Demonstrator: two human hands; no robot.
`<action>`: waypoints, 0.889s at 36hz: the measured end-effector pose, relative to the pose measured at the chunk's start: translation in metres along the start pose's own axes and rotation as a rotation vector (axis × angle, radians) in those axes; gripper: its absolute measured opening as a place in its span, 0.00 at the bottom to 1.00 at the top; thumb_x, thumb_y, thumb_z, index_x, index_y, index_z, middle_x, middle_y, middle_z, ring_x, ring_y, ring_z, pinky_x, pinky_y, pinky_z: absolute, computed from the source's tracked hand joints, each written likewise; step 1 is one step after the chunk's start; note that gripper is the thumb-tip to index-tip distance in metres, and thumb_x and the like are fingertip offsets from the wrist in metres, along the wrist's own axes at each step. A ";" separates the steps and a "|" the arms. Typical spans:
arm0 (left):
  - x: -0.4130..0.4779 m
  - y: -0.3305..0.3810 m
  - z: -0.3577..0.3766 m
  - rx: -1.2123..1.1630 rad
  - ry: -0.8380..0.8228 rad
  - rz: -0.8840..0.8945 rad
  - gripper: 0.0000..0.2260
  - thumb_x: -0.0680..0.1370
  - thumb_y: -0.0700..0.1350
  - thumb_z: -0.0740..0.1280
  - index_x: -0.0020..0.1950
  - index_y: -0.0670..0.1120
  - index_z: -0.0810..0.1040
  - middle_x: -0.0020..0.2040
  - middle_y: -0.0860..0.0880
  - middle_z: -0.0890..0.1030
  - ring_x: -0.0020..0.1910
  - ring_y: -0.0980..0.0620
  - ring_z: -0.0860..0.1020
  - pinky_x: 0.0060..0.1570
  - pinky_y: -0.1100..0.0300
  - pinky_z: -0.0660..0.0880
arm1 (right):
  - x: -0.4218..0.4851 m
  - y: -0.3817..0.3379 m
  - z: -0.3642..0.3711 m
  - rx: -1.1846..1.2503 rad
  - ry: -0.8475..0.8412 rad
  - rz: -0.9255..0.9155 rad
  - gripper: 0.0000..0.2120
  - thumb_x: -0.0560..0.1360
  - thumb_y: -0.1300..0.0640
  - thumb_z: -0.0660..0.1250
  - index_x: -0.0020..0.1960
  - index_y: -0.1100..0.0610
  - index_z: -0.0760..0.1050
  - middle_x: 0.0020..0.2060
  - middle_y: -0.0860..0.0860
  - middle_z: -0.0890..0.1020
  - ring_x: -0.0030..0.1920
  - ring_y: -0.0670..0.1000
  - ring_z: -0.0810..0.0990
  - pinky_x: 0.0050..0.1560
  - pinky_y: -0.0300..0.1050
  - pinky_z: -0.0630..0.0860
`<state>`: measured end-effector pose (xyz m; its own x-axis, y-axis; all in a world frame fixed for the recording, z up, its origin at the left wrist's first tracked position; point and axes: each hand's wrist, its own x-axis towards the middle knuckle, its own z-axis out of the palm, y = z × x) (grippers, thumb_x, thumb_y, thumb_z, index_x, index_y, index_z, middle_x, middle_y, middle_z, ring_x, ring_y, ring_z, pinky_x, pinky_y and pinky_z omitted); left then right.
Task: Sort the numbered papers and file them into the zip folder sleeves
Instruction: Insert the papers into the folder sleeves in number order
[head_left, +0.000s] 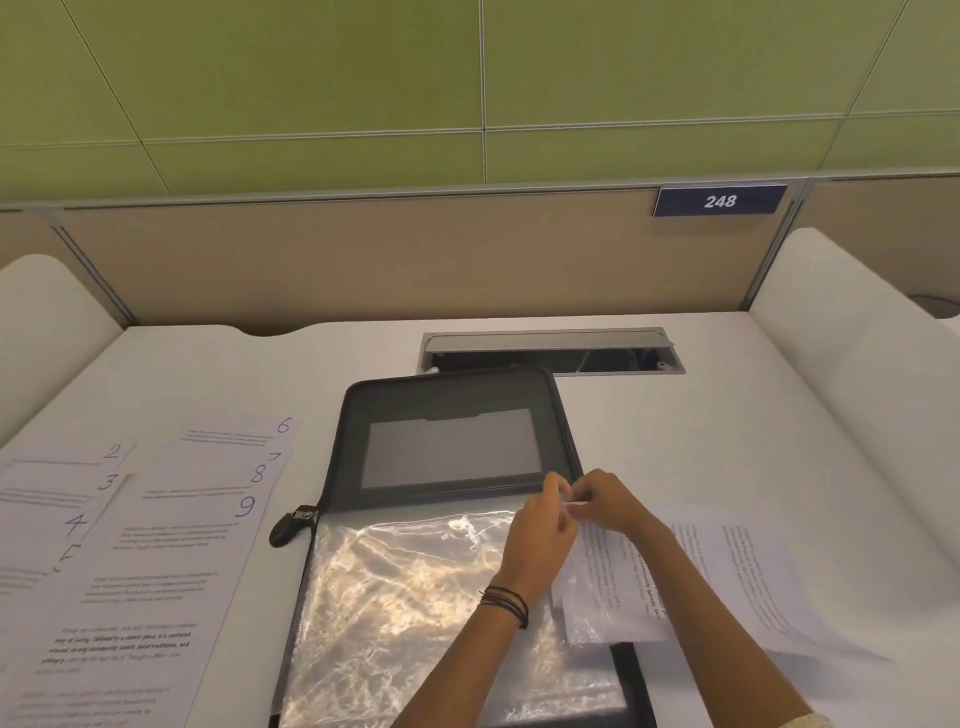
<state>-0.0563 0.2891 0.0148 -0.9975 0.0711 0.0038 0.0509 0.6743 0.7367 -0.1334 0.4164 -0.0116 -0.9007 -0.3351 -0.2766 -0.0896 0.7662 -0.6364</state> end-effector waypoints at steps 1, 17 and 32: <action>-0.001 -0.001 0.000 0.004 -0.004 0.003 0.08 0.81 0.42 0.60 0.60 0.48 0.68 0.40 0.55 0.73 0.33 0.61 0.71 0.38 0.78 0.69 | 0.001 0.002 0.002 0.005 0.024 0.008 0.14 0.74 0.54 0.69 0.30 0.53 0.74 0.22 0.42 0.73 0.27 0.44 0.70 0.34 0.32 0.67; -0.029 -0.053 -0.014 0.105 0.105 0.165 0.10 0.80 0.42 0.59 0.59 0.50 0.73 0.59 0.56 0.74 0.60 0.60 0.68 0.63 0.67 0.63 | -0.003 -0.003 0.029 -0.137 0.407 0.202 0.16 0.72 0.38 0.66 0.47 0.49 0.67 0.48 0.48 0.75 0.52 0.49 0.75 0.66 0.52 0.61; -0.067 -0.084 -0.002 0.174 -0.073 0.283 0.17 0.83 0.49 0.51 0.72 0.53 0.66 0.74 0.58 0.61 0.73 0.65 0.50 0.74 0.62 0.39 | -0.012 -0.022 0.043 -0.268 0.326 0.344 0.38 0.74 0.34 0.57 0.76 0.51 0.48 0.76 0.55 0.49 0.76 0.57 0.48 0.70 0.68 0.41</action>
<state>0.0057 0.2263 -0.0458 -0.9366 0.3219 0.1384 0.3394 0.7351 0.5870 -0.1025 0.3802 -0.0250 -0.9785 0.1139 -0.1719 0.1663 0.9288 -0.3311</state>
